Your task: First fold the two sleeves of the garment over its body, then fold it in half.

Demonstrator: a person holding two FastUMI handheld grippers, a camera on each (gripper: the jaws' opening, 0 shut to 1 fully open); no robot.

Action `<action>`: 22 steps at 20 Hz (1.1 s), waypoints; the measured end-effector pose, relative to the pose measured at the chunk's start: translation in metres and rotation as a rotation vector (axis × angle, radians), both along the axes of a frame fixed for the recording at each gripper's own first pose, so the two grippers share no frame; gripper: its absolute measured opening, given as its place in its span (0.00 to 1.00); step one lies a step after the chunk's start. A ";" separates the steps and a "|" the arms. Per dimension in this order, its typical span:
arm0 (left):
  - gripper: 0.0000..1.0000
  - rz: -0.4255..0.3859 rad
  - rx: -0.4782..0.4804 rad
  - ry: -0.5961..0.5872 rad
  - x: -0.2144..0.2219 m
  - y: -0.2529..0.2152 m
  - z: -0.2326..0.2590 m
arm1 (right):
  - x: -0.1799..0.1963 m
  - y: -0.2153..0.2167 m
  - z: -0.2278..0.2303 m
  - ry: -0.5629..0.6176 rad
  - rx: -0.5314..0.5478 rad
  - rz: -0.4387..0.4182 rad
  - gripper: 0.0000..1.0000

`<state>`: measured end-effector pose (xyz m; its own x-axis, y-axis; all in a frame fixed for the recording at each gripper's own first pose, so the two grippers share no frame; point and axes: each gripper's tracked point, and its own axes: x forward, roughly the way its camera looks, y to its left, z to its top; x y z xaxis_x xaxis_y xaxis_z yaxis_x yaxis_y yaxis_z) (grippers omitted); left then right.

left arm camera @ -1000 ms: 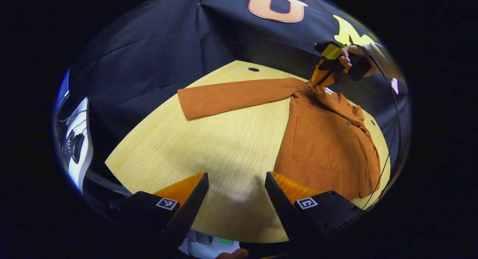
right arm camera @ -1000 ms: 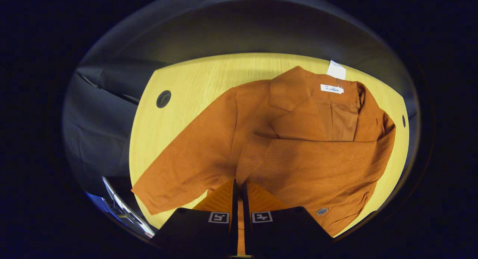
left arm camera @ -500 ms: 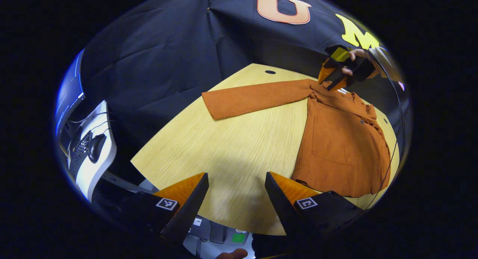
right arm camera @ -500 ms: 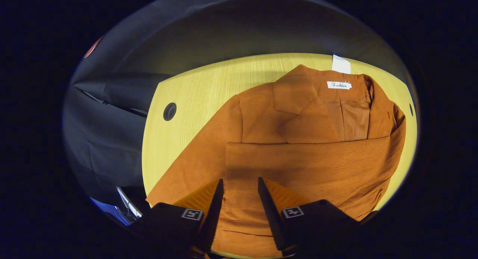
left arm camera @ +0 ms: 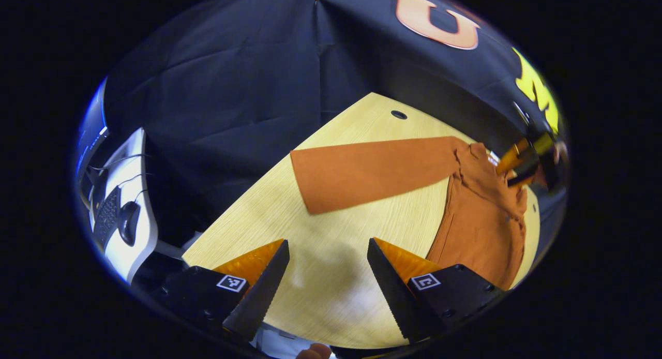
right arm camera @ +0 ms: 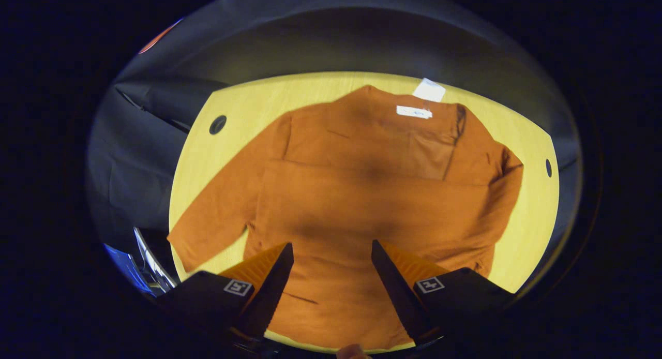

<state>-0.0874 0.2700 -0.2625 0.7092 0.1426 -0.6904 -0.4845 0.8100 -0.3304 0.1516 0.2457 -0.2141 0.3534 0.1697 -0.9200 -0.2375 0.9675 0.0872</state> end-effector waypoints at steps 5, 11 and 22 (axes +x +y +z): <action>1.00 0.037 -0.169 0.090 0.036 0.039 -0.001 | -0.029 -0.084 0.005 -0.101 0.000 -0.012 0.99; 0.98 0.046 -0.317 0.287 0.062 0.057 -0.034 | -0.095 -0.213 -0.004 -0.241 0.019 -0.105 0.99; 0.94 0.067 -0.347 0.475 0.078 0.057 -0.054 | -0.229 -0.411 -0.028 -0.290 -0.012 -0.389 0.99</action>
<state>-0.0098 0.3271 -0.3161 0.3078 -0.1143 -0.9446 -0.6905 0.6561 -0.3044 -0.0769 -0.1648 -0.2418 0.6305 -0.0356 -0.7754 0.1293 0.9898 0.0597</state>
